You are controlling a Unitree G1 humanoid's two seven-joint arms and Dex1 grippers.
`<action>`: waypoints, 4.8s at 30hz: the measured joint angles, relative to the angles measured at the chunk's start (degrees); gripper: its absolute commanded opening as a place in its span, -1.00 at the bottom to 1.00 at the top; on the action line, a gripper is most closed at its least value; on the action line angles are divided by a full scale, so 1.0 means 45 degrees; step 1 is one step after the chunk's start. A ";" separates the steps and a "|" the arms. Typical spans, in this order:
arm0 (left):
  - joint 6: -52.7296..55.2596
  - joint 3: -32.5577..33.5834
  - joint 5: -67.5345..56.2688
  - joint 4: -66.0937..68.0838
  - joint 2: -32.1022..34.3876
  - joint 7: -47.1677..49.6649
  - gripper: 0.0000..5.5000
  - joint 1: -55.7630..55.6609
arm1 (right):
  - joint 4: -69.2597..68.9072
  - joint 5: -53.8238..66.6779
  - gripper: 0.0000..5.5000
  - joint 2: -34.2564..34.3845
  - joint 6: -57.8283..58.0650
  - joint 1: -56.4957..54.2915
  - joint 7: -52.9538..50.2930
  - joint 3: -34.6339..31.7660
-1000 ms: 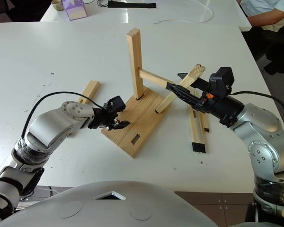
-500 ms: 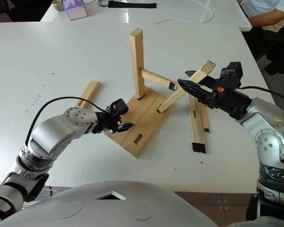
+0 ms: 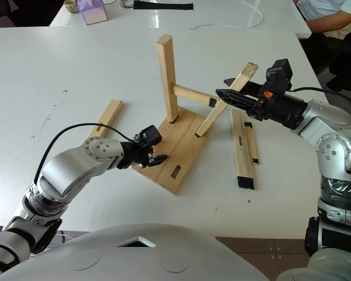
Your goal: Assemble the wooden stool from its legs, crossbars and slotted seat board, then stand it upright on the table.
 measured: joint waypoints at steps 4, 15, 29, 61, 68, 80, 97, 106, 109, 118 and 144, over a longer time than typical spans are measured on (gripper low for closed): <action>-0.0189 -0.0285 0.0010 -0.0099 0.0432 -0.0025 0.19 -0.0265 | -0.0562 -0.0437 -0.26 0.0014 0.0069 -0.0414 -0.0233 0.0623; -0.0341 0.3054 -0.1424 -0.0706 -0.1673 -0.0037 0.19 -0.0200 | -0.0043 -0.0969 -0.26 -0.0144 -0.0469 -0.1093 0.0380 0.1397; 0.0552 0.6482 -0.1892 -0.0868 -0.4720 0.2535 -0.34 -0.2252 | 0.0034 -0.1081 -0.26 -0.0165 -0.0867 -0.1119 0.0508 0.1656; -0.3394 0.6539 -0.0862 -0.0704 -0.5704 0.3468 -1.00 -0.3279 | 0.0449 -0.1234 -0.26 0.0040 -0.0982 -0.2063 0.0640 0.2482; -0.3472 1.2554 -0.0409 -0.0559 -0.1985 0.4433 -1.00 -0.5402 | 0.0747 -0.1322 -0.26 -0.0024 -0.0999 -0.2278 0.0986 0.2577; -0.4383 0.5271 0.0386 0.1473 -0.3435 0.2730 -1.00 -0.0353 | 0.2502 -0.1755 -0.26 -0.0361 -0.1245 -0.3326 0.2625 0.3055; -0.4682 0.8606 0.2033 0.1995 -0.3044 0.5088 -1.00 -0.0767 | 0.4830 -0.3146 -0.25 0.1101 -0.2700 -0.5755 0.4161 0.4855; -0.4575 0.6263 0.1554 0.0617 -0.5244 0.5014 -1.00 0.0426 | 0.7311 -0.3846 -0.25 0.1637 -0.3356 -0.7007 0.5321 0.5154; -0.4670 0.6234 0.1660 0.0741 -0.5173 0.5006 -1.00 0.0484 | 0.7873 -0.4216 -0.25 0.1915 -0.3552 -0.7439 0.5315 0.5281; -0.4489 0.6382 0.0886 0.0648 -0.4523 0.3617 -0.78 0.1335 | 0.7020 -0.5105 0.21 0.2512 -0.5627 -0.6180 0.4493 0.4727; -0.6397 1.0542 0.0027 0.2062 -0.1395 0.2787 -0.81 0.1662 | 0.0573 -0.6259 -0.07 0.3711 -0.1723 -0.1415 -0.3493 0.2091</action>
